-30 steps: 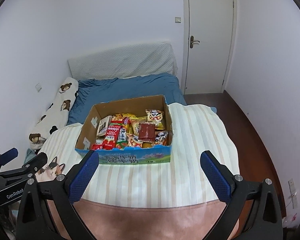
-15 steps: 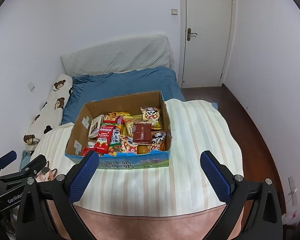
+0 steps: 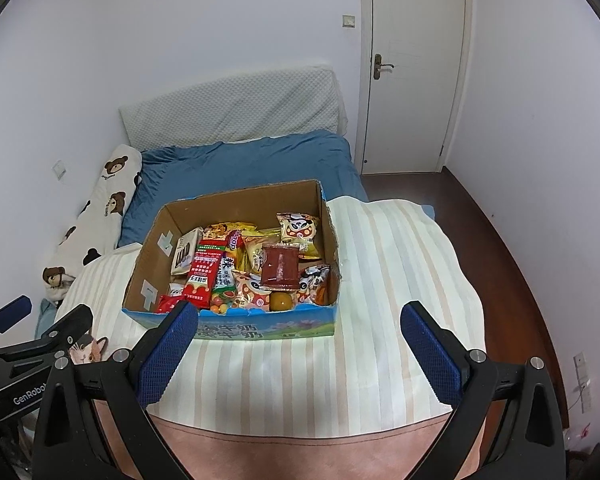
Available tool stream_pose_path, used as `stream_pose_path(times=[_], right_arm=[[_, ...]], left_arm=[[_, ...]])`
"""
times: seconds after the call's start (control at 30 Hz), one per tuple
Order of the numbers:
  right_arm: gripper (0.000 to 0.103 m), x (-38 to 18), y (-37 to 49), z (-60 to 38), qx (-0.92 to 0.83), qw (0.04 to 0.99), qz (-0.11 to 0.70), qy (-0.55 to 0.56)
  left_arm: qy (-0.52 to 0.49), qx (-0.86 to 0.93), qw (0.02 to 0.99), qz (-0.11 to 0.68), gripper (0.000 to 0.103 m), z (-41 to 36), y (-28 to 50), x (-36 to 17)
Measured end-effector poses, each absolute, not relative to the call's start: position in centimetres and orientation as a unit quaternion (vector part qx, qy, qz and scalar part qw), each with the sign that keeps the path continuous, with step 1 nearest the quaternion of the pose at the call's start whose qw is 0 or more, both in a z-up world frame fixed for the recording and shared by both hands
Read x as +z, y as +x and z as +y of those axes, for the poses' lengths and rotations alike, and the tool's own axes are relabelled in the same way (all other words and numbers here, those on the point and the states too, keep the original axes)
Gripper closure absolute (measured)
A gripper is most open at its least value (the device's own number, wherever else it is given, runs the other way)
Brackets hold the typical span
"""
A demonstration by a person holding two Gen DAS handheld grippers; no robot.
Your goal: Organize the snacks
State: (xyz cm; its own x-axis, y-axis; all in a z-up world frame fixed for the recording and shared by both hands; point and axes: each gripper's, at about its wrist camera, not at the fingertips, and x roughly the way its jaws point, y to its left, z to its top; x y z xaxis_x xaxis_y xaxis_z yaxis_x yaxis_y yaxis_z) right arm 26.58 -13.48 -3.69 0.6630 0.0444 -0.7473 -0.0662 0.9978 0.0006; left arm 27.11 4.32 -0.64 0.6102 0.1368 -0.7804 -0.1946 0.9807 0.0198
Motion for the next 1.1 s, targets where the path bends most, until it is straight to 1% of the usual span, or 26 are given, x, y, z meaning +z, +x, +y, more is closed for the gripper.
stream_pose_path(times=[1.1], right_arm=[[0.0,-3.2,26.7,-13.5,0.038,0.914,0.405,-0.019]], left_arm=[[-0.032,0.091,0.903,0.419,0.0,4.0,26.9,0.7]])
